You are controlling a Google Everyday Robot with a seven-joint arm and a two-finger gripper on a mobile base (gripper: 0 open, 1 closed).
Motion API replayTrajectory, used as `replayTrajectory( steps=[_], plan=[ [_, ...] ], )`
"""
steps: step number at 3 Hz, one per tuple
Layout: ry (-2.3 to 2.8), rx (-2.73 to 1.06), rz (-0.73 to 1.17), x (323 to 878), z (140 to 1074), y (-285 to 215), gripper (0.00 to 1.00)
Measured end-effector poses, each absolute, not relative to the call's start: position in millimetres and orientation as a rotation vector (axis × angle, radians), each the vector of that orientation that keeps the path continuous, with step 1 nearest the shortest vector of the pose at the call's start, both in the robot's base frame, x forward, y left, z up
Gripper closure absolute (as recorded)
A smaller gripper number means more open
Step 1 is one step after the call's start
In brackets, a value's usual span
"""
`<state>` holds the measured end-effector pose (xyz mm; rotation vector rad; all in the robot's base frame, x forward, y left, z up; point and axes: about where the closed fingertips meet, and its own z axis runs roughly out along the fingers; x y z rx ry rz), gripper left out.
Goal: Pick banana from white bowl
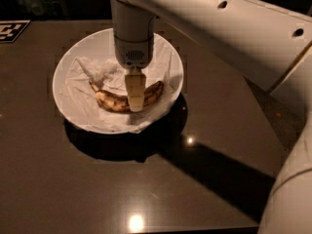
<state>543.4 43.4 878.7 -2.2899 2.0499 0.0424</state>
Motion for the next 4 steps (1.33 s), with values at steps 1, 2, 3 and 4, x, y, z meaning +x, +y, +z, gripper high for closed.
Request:
replayTrajectory(
  steps=[1, 2, 3, 4],
  plan=[
    [2.051, -2.337, 0.059, 543, 861, 47, 0.3],
    [2.044, -2.391, 0.073, 542, 844, 50, 0.48],
    [2.044, -2.391, 0.073, 542, 844, 50, 0.71],
    [2.044, -2.391, 0.073, 542, 844, 50, 0.95]
  ],
)
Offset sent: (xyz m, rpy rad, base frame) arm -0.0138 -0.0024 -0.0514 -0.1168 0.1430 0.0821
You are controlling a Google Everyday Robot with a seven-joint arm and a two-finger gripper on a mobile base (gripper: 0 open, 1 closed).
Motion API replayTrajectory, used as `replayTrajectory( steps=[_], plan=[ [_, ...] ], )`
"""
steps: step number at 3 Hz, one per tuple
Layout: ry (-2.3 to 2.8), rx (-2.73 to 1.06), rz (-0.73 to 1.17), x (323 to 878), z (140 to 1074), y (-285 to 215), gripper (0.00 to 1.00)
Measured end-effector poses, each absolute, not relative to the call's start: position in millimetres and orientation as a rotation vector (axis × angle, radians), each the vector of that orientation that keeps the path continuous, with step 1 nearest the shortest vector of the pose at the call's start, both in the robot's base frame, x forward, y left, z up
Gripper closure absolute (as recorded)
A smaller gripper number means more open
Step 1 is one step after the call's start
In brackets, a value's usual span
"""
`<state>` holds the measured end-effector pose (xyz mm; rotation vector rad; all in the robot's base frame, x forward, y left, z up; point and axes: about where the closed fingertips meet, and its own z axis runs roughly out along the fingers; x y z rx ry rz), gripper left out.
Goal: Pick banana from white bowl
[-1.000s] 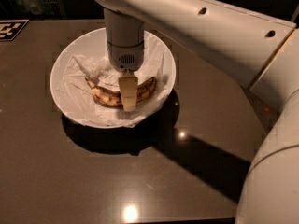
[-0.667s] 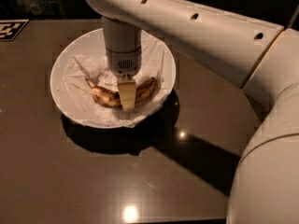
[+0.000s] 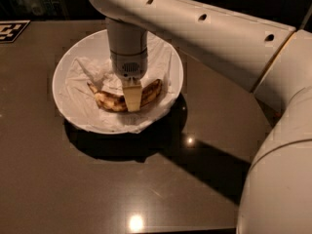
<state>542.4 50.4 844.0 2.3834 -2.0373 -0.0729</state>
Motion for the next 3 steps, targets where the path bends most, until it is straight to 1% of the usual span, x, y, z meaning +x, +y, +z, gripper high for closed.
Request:
replayTrajectory(
  steps=[1, 3],
  plan=[
    [-2.104, 2.443, -0.081, 529, 863, 36, 1.0],
    [-2.182, 2.688, -0.091, 458, 938, -9, 1.0]
  ],
)
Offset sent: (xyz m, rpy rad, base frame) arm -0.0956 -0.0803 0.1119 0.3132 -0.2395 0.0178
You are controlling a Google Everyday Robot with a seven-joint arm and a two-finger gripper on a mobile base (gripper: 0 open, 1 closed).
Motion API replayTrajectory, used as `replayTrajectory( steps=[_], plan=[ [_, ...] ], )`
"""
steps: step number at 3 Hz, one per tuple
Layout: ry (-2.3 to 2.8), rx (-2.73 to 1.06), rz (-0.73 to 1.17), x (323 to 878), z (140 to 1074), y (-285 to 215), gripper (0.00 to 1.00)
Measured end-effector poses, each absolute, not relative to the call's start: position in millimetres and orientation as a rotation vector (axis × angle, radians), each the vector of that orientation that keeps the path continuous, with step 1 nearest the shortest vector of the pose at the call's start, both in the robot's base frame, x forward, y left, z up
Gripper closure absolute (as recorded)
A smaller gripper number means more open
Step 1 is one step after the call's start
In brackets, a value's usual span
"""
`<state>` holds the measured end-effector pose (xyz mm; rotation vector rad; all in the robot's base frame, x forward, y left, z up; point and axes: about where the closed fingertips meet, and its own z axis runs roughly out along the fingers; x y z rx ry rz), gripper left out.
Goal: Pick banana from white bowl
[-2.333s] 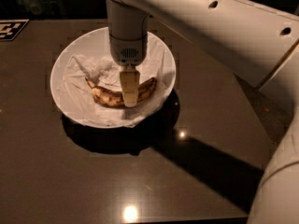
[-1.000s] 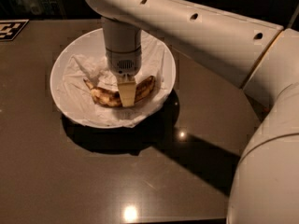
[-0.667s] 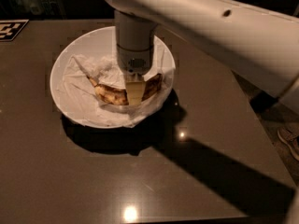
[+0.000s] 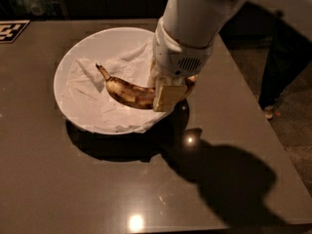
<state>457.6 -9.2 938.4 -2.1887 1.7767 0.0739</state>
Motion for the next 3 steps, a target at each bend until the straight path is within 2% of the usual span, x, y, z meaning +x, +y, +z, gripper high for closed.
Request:
replayTrajectory(
  steps=[2, 3],
  plan=[
    [1.659, -2.16, -0.063, 386, 1003, -26, 1.0],
    [1.649, -2.158, -0.073, 384, 1008, -23, 1.0]
  ],
)
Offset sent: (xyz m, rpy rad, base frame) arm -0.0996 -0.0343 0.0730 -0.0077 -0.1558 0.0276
